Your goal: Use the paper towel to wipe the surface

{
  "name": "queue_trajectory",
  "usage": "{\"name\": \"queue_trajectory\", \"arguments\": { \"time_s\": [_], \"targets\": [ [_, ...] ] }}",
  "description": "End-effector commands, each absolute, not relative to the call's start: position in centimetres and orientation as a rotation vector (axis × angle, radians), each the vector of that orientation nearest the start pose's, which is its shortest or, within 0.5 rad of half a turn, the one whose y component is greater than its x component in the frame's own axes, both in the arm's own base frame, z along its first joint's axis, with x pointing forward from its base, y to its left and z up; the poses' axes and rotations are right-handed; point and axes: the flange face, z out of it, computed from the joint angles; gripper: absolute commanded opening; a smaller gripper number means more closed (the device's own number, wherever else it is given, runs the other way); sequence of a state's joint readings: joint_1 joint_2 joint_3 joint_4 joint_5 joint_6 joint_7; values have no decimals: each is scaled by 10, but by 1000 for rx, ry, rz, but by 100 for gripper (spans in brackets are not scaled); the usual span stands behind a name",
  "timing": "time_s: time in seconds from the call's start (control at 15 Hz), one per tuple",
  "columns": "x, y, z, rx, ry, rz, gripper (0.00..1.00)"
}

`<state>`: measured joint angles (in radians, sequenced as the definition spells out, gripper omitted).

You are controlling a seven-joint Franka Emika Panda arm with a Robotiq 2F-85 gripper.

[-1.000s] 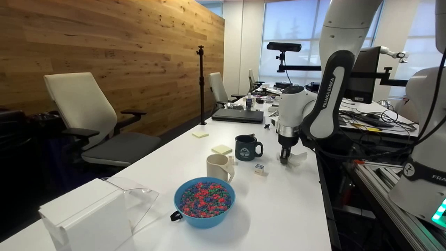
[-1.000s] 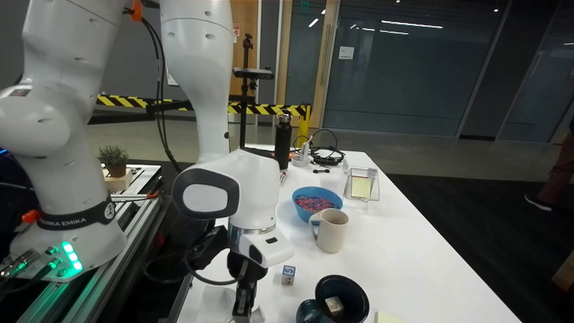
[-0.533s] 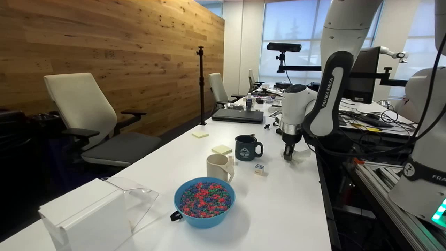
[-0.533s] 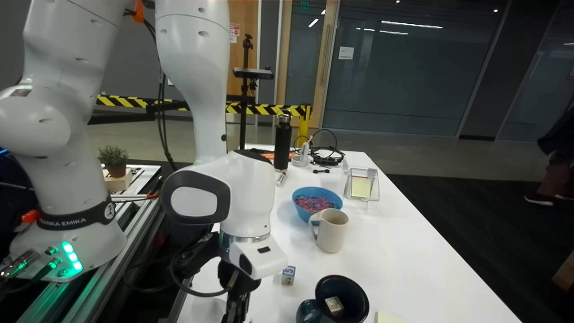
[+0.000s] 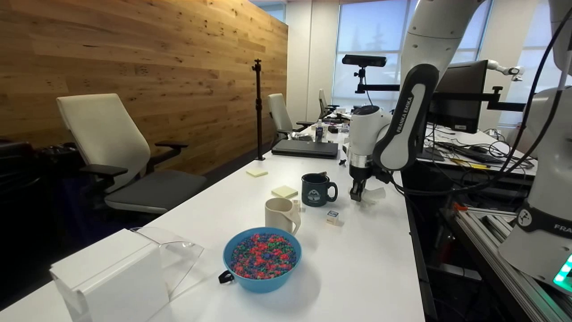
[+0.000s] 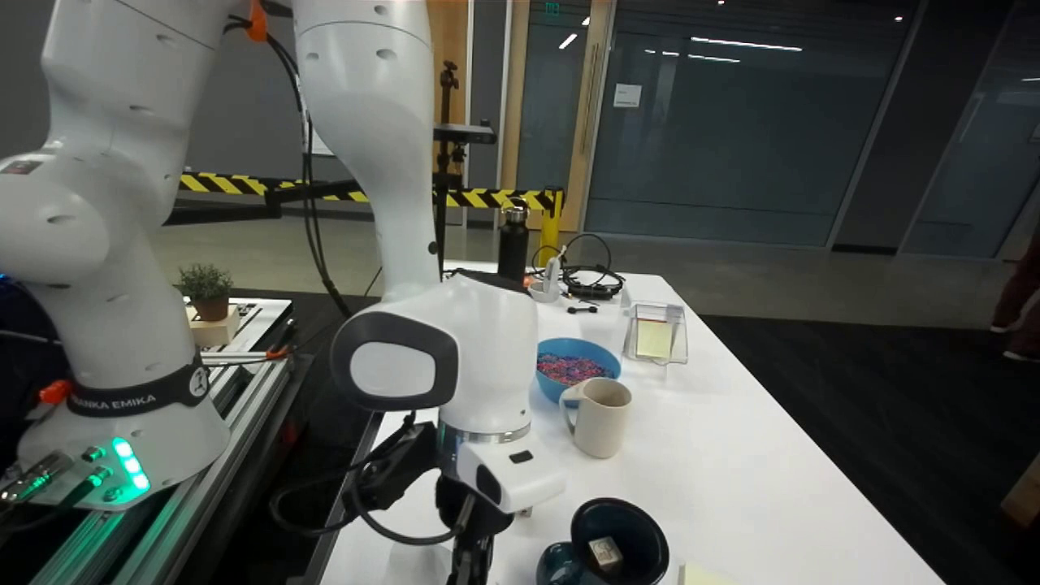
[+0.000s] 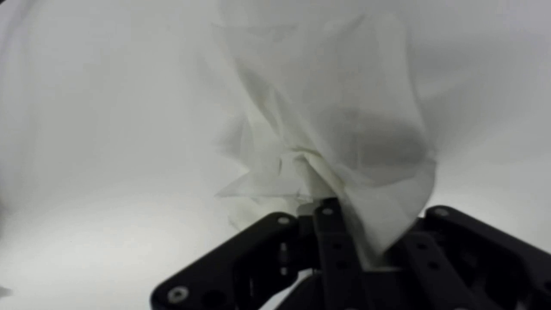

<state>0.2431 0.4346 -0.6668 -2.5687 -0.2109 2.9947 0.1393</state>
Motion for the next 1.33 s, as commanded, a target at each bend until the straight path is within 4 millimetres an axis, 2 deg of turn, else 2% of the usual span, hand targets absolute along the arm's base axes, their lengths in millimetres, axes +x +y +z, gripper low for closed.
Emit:
{"name": "queue_trajectory", "arguments": {
  "time_s": [0.0,0.27,0.6,1.0,1.27],
  "targets": [
    [423,-193,138,-3391,554,-8,1],
    [434,-179,130,-3387,522,0,1],
    [431,-163,135,-3378,454,-21,1],
    [411,-151,133,-3402,367,-38,1],
    [389,-147,132,-3424,303,-69,1]
  ]
}}
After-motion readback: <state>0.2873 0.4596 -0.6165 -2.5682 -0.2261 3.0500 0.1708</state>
